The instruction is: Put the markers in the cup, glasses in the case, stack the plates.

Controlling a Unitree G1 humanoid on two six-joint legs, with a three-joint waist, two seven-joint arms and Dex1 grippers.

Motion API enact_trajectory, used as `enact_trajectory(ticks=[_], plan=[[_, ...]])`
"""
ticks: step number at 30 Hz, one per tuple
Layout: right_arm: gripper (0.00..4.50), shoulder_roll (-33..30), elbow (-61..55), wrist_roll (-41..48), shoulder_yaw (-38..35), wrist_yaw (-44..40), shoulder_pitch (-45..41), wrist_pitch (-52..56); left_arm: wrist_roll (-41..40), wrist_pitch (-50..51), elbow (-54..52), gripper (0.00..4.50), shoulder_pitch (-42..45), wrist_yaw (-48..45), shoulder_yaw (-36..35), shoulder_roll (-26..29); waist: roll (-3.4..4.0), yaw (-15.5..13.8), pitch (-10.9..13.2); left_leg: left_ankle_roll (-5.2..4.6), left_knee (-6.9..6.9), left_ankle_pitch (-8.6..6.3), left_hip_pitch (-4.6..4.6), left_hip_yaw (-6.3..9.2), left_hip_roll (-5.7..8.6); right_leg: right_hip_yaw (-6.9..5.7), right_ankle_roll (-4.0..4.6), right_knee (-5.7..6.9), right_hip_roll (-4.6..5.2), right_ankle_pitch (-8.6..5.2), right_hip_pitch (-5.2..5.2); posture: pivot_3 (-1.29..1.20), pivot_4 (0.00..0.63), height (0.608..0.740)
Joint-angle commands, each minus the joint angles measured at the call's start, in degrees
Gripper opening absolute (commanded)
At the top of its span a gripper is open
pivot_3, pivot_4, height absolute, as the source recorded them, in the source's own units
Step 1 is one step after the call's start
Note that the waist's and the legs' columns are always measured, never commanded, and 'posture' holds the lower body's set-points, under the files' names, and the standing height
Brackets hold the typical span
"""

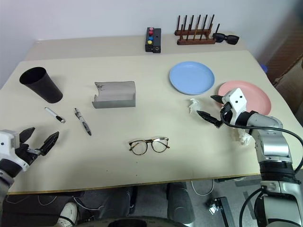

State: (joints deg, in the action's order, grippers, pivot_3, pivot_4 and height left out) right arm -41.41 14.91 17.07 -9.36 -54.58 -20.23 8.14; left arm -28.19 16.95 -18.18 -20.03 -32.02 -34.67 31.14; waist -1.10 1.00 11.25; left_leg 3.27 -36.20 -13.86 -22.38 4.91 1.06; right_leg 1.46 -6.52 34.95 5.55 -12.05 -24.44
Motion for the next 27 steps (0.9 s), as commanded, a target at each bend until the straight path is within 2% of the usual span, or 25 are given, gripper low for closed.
enact_trajectory(ticks=[1,16,27], plan=[[4.50,0.6,0.1,0.2,-0.1,-0.2,-1.8,-1.7,-0.4,-0.7,-1.3,4.46,-0.3,0.3,-2.2,0.4,0.00,0.0,0.0,0.00,0.00,0.00,0.00,0.00,0.00,0.00,0.00,0.00,0.00,0.00,0.00,0.00,0.150,0.734],[4.50,1.7,-1.2,0.2,2.1,0.3,-4.8,-0.5,0.4,-0.4,-3.3,4.46,-0.2,3.9,-1.0,-1.3,0.00,0.0,0.0,0.00,-0.02,0.00,0.01,0.00,0.00,0.00,0.00,0.03,0.00,0.00,0.00,0.00,0.150,0.734],[4.50,3.5,-7.2,0.8,3.0,1.8,-3.9,2.1,2.5,1.1,-1.2,4.46,5.9,8.0,0.5,-0.7,-0.01,-0.1,0.0,0.00,-0.02,0.00,0.02,0.00,0.00,0.00,-0.01,0.07,0.00,0.01,0.01,0.00,0.150,0.734]])
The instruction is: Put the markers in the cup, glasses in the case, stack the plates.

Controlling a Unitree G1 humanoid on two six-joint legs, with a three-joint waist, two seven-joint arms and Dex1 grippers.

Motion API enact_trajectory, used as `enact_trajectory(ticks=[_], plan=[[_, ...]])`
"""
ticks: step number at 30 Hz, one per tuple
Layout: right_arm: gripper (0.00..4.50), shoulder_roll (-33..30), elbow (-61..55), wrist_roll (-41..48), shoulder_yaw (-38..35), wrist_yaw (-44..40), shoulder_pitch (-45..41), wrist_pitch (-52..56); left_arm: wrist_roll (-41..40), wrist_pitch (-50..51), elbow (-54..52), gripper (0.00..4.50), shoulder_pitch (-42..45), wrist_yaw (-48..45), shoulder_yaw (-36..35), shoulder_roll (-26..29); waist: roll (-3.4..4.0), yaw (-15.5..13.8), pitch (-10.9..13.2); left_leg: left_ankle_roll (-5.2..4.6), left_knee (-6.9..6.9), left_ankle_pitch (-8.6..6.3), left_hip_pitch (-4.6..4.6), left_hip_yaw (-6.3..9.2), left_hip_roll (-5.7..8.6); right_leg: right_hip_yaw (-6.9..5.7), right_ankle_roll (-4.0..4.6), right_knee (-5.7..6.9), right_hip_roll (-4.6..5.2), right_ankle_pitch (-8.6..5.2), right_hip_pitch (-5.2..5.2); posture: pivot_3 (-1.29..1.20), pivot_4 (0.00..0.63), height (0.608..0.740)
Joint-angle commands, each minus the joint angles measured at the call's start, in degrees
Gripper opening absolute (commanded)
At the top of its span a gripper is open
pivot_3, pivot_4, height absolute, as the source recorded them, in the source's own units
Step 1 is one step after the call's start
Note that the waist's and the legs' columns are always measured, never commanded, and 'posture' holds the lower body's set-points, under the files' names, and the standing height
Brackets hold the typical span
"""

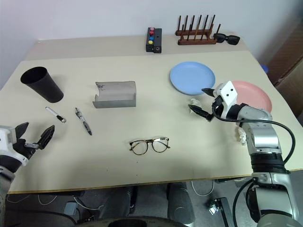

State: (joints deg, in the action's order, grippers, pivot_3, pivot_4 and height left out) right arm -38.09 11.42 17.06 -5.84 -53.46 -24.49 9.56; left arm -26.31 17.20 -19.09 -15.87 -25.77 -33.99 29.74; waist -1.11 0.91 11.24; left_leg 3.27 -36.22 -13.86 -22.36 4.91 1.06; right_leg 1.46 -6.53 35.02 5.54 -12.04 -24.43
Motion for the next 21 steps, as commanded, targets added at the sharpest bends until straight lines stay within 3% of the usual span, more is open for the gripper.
enact_trajectory(ticks=[1,6,8,15,21], plan=[[4.50,0.3,-4.5,1.1,-0.6,0.7,0.3,1.0,0.6,1.3,-0.3,4.46,3.0,2.4,0.3,0.7,0.00,-0.1,0.0,0.00,0.00,0.00,0.00,0.00,0.00,0.00,0.00,0.00,0.00,0.00,0.00,0.00,0.150,0.734],[4.50,1.6,-8.8,1.4,0.1,1.5,0.3,1.9,3.7,7.0,2.2,4.46,10.1,10.4,3.2,-0.5,0.00,-0.1,0.0,0.00,-0.04,0.00,0.01,0.01,0.01,0.00,-0.02,0.05,0.00,0.01,0.01,0.00,0.150,0.734],[4.50,3.4,-12.3,2.4,1.5,1.9,-1.0,3.1,6.0,13.4,2.8,4.46,16.0,19.4,5.5,-3.7,-0.01,-0.1,0.0,0.00,-0.03,0.00,0.04,0.01,0.01,0.00,-0.03,0.08,0.00,0.02,0.01,0.00,0.150,0.734],[4.50,11.2,-20.6,5.0,8.2,3.3,-2.0,7.6,10.4,25.8,4.6,4.46,28.7,37.6,5.8,-11.9,-0.07,0.0,0.0,0.00,-0.02,0.01,0.05,0.10,0.01,-0.02,-0.29,0.13,-0.03,0.15,0.03,0.00,0.150,0.734],[4.50,16.5,-23.9,4.0,15.1,4.0,0.2,8.7,14.0,32.2,5.7,4.46,34.2,45.0,6.1,-15.3,-0.09,0.0,0.0,0.02,-0.05,0.02,0.03,0.13,0.03,-0.04,-0.30,0.14,-0.04,0.16,0.03,0.00,0.150,0.734]])
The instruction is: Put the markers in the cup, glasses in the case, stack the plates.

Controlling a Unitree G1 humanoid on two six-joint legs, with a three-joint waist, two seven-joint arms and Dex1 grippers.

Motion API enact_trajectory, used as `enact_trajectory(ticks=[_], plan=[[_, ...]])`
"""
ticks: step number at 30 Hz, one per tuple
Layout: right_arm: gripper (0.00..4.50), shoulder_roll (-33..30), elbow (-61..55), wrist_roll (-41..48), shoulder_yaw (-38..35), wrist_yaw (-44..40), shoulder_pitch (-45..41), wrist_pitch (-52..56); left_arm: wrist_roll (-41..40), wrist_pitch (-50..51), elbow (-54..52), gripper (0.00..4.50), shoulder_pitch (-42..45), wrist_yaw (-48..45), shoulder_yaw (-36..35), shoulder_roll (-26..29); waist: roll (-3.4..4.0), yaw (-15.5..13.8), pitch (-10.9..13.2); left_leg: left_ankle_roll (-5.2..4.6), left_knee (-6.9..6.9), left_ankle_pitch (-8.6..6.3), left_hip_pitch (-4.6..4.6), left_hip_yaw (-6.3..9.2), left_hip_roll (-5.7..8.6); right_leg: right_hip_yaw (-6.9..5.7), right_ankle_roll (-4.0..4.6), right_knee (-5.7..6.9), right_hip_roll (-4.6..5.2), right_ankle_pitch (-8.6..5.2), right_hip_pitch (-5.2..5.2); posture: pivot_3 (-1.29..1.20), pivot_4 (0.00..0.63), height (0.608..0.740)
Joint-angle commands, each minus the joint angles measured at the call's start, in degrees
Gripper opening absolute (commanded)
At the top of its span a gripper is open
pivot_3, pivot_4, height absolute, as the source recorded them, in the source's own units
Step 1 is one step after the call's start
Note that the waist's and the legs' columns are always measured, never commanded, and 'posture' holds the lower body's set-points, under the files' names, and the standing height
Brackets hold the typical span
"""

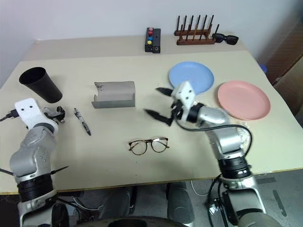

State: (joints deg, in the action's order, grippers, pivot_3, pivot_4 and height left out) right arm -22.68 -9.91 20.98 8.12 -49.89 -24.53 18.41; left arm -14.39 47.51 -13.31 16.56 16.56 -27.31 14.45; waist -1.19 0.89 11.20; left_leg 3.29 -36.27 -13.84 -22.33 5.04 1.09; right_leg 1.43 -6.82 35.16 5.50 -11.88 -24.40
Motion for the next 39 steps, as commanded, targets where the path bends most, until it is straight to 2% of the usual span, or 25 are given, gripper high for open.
enact_trajectory(ticks=[1,5,11,20,23,28,30,35,39], plan=[[4.50,1.8,-2.8,0.0,1.9,0.9,0.3,-0.1,2.2,2.3,0.4,4.46,2.3,2.9,-0.8,0.1,-0.01,0.0,0.0,0.00,0.00,0.00,0.00,0.00,0.00,0.00,0.00,0.00,0.00,0.00,0.00,0.00,0.150,0.734],[4.50,4.8,-3.9,0.4,4.5,2.3,1.6,0.4,4.0,4.3,5.0,4.46,6.5,5.8,-0.7,-0.5,-0.02,-0.1,0.0,0.02,-0.01,0.01,0.01,0.02,0.00,-0.01,0.01,0.02,-0.01,0.00,0.00,0.00,0.150,0.734],[4.50,5.9,-6.3,1.0,5.3,3.8,3.6,1.8,3.5,7.3,10.2,4.46,11.2,6.4,-2.5,-1.1,-0.05,-0.1,0.0,0.03,0.00,0.02,0.00,0.02,0.01,-0.01,0.00,0.01,-0.01,0.00,0.00,0.00,0.150,0.734],[4.50,7.1,-6.4,0.7,5.6,5.5,4.3,1.6,1.7,14.5,15.4,4.46,18.7,9.9,-11.3,-1.6,-0.05,0.1,0.0,0.05,0.02,0.03,0.04,0.04,0.01,-0.02,-0.01,0.05,-0.01,0.00,0.00,0.00,0.150,0.734],[4.50,7.5,-5.9,0.6,5.6,5.6,4.1,1.3,0.5,16.9,16.0,3.63,21.5,12.0,-15.8,-2.7,-0.06,0.1,0.0,0.05,0.02,0.03,0.05,0.04,0.01,-0.02,-0.02,0.05,-0.01,0.01,0.00,0.00,0.150,0.734],[4.50,7.9,-5.6,0.4,5.7,5.7,3.9,1.1,0.6,19.2,15.7,1.25,23.7,13.8,-19.5,-3.5,-0.06,0.0,0.0,0.07,0.02,0.03,0.05,0.03,0.01,-0.02,-0.05,0.04,-0.01,0.02,0.00,0.00,0.150,0.734],[4.50,7.9,-5.5,0.4,5.6,5.6,3.9,1.0,1.0,19.8,15.2,0.16,24.0,14.3,-19.8,-3.8,-0.06,-0.2,0.0,0.10,0.02,0.05,0.05,0.03,0.02,-0.02,-0.07,0.04,0.00,0.03,0.01,0.00,0.150,0.734],[4.50,7.9,-5.0,0.4,5.4,5.3,3.6,0.9,1.5,20.6,13.3,0.07,24.6,15.9,-20.6,-5.1,-0.07,-0.1,0.0,0.12,0.02,0.06,0.05,0.04,0.04,-0.02,-0.08,0.03,0.00,0.04,0.04,0.00,0.150,0.734],[4.50,7.9,-4.6,0.5,5.4,4.9,3.1,0.7,-0.2,10.0,9.3,0.07,23.8,13.8,-21.1,-5.4,-0.10,0.0,0.0,0.14,0.02,0.07,0.05,0.05,0.03,-0.02,-0.08,0.03,0.00,0.04,0.04,0.00,0.150,0.734]])
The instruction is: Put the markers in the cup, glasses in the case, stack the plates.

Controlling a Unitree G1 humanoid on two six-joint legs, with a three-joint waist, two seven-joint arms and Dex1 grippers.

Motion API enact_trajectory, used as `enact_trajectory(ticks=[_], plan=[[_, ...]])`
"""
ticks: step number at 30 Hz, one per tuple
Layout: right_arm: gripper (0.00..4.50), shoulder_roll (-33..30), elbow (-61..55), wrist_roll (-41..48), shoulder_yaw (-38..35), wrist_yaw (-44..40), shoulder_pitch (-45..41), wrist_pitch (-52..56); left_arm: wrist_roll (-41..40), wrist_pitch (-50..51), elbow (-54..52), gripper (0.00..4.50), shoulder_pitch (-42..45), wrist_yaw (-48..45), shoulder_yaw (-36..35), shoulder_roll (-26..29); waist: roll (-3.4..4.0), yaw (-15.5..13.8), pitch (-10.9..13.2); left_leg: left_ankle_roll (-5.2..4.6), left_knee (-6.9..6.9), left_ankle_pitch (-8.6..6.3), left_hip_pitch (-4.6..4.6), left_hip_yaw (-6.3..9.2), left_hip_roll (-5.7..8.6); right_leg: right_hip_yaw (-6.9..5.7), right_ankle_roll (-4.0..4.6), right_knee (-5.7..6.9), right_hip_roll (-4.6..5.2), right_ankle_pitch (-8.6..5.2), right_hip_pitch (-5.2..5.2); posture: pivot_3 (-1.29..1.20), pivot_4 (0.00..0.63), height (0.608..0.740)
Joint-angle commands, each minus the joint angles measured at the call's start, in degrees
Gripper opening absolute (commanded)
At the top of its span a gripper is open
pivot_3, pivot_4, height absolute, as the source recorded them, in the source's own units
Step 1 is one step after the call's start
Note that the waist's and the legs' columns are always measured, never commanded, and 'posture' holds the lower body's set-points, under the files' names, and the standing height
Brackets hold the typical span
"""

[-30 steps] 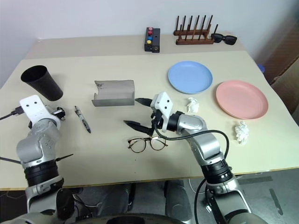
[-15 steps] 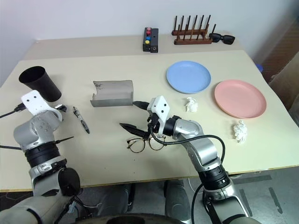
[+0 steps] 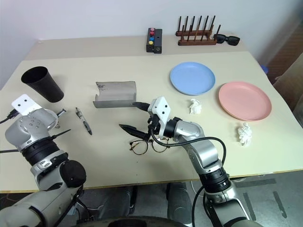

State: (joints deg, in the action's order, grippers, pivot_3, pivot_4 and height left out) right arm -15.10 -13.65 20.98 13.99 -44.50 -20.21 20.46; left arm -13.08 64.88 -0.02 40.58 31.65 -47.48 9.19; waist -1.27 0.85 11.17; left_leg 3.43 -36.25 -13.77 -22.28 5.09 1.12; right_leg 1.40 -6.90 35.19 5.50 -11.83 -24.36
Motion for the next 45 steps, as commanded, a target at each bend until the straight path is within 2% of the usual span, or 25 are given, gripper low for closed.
enact_trajectory(ticks=[1,7,11,15,18,24,28,33,45], plan=[[4.50,0.4,-0.8,0.6,-0.5,-0.5,-1.2,-1.3,-2.2,-9.5,-4.7,0.07,-0.4,-1.9,-1.5,-0.3,-0.05,0.0,0.0,0.01,0.00,0.00,0.00,0.00,0.00,0.00,0.00,0.00,0.00,0.00,0.00,0.00,0.150,0.734],[4.50,0.9,-0.1,0.9,-1.1,-0.7,-2.2,-1.8,0.3,-35.4,-13.3,0.07,-9.4,-17.3,8.4,5.5,-0.09,0.2,0.0,0.04,0.11,0.01,-0.02,-0.02,-0.02,0.01,0.02,-0.04,0.00,0.00,-0.08,0.00,0.150,0.734],[4.50,1.4,0.5,0.9,-1.2,-0.8,-2.6,-2.1,2.3,-48.1,-12.2,0.07,-10.3,-24.3,13.3,10.9,-0.16,-0.4,0.0,0.06,0.05,0.02,-0.06,-0.02,-0.02,0.01,0.08,-0.07,0.00,-0.02,-0.06,0.00,0.150,0.734],[4.50,2.0,1.4,0.8,-1.2,-1.0,-3.4,-2.6,5.4,-56.3,-3.6,0.07,-6.1,-26.4,17.1,16.1,-0.19,-0.2,0.0,0.06,-0.02,0.03,-0.06,-0.01,0.00,0.01,0.18,-0.10,0.00,-0.07,0.02,0.00,0.150,0.734],[4.50,2.5,1.9,0.7,-1.2,-0.9,-3.9,-2.9,7.9,-63.2,8.7,0.07,-1.6,-26.4,18.8,19.5,-0.19,0.0,0.0,0.05,0.02,0.04,-0.02,-0.01,-0.01,0.00,0.06,-0.06,-0.01,0.00,0.01,0.00,0.150,0.734],[4.50,2.7,1.4,0.5,-1.6,-0.1,-3.6,-3.3,8.1,-76.7,29.9,0.07,3.8,-28.0,20.2,22.7,-0.19,0.3,0.0,0.03,0.11,0.03,-0.02,-0.02,-0.01,0.00,0.01,-0.04,-0.01,0.01,-0.08,0.00,0.150,0.734],[4.50,2.7,1.1,0.7,-2.4,0.6,-3.8,-3.3,7.4,-82.2,39.4,0.07,5.8,-28.9,20.7,23.1,-0.19,0.0,0.0,0.03,0.07,0.03,-0.06,-0.02,-0.01,-0.01,-0.01,-0.05,0.00,0.03,-0.08,0.00,0.150,0.734],[4.50,2.7,1.0,0.7,-2.4,1.0,-3.8,-3.3,7.0,-85.3,45.9,0.07,6.2,-28.9,21.1,23.1,-0.20,0.0,0.0,0.04,0.05,0.03,-0.07,-0.02,-0.01,-0.01,-0.05,-0.05,0.00,0.04,-0.08,0.00,0.150,0.734],[4.50,3.3,0.7,2.0,-2.6,0.3,-4.4,-3.3,5.2,-87.5,48.4,0.07,4.8,-29.5,21.7,22.3,-0.20,0.1,0.0,0.04,0.07,0.03,-0.06,-0.01,-0.01,-0.02,-0.05,-0.03,0.00,0.05,-0.09,0.00,0.150,0.734]])
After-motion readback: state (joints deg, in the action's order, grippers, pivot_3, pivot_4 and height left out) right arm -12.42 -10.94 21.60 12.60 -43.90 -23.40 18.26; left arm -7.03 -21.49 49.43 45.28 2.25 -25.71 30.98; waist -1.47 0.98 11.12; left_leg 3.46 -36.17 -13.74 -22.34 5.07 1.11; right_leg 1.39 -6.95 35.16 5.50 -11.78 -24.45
